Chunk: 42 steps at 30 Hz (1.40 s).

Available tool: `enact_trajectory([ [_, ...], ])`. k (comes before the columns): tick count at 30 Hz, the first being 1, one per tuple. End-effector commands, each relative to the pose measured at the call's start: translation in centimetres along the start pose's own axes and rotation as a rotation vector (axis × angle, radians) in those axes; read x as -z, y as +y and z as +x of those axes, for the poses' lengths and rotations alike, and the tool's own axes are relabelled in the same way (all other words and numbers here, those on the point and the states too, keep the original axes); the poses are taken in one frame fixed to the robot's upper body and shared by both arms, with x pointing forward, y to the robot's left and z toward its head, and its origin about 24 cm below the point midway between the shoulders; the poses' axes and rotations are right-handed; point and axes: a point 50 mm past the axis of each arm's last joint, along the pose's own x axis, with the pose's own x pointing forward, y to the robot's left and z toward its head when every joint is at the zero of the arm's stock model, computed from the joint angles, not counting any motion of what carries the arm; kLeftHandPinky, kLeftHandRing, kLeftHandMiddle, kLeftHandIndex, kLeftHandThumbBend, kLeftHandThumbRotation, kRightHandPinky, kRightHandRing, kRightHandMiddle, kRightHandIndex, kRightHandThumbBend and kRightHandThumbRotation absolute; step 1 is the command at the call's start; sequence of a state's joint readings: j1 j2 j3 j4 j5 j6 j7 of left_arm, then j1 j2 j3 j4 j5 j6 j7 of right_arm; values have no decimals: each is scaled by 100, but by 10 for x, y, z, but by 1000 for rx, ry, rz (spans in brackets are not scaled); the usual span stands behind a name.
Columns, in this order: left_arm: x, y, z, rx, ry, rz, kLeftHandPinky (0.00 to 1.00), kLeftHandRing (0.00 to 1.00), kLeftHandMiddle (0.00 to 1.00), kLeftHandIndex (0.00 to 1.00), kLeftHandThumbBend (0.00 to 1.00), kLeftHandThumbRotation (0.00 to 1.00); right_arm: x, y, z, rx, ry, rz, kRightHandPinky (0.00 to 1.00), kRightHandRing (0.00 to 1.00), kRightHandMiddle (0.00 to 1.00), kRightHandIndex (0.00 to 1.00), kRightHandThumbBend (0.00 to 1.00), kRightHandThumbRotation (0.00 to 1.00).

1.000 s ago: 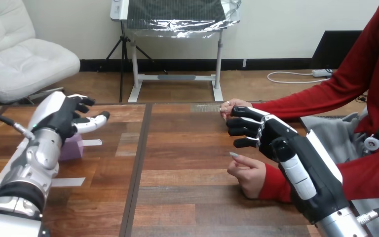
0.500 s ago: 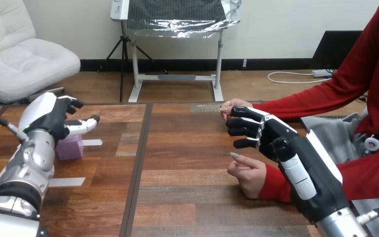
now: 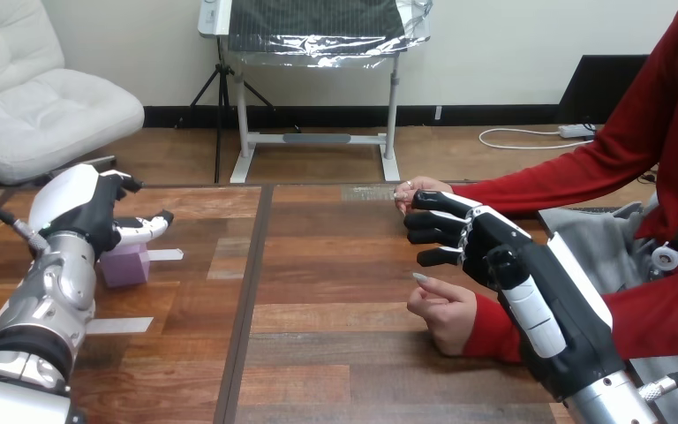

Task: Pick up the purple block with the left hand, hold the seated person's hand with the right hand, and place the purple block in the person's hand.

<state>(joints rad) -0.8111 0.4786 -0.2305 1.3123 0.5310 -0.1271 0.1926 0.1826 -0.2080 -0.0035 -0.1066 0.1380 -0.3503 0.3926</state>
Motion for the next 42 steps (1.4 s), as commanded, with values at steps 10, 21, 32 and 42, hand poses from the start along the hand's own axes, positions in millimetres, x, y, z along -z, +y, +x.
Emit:
enact_trajectory([
  [10,-15,21,7,-40,-28,143,91,91,92,89,54,54,-16,-6,8,-24,-76,-46,71,78,78,81,88,97],
  [21,-17,17,8,7,-18,194,97,96,97,94,54,66,-17,-6,8,-27,-73,-40,70,77,78,81,88,97],
  [32,-18,13,8,45,-8,227,100,100,100,98,58,75,-18,-6,7,-31,-77,-49,70,77,78,81,89,98],
  [42,-20,9,8,91,13,288,100,100,100,100,61,85,-18,-6,7,-31,-80,-40,69,77,78,81,91,98],
])
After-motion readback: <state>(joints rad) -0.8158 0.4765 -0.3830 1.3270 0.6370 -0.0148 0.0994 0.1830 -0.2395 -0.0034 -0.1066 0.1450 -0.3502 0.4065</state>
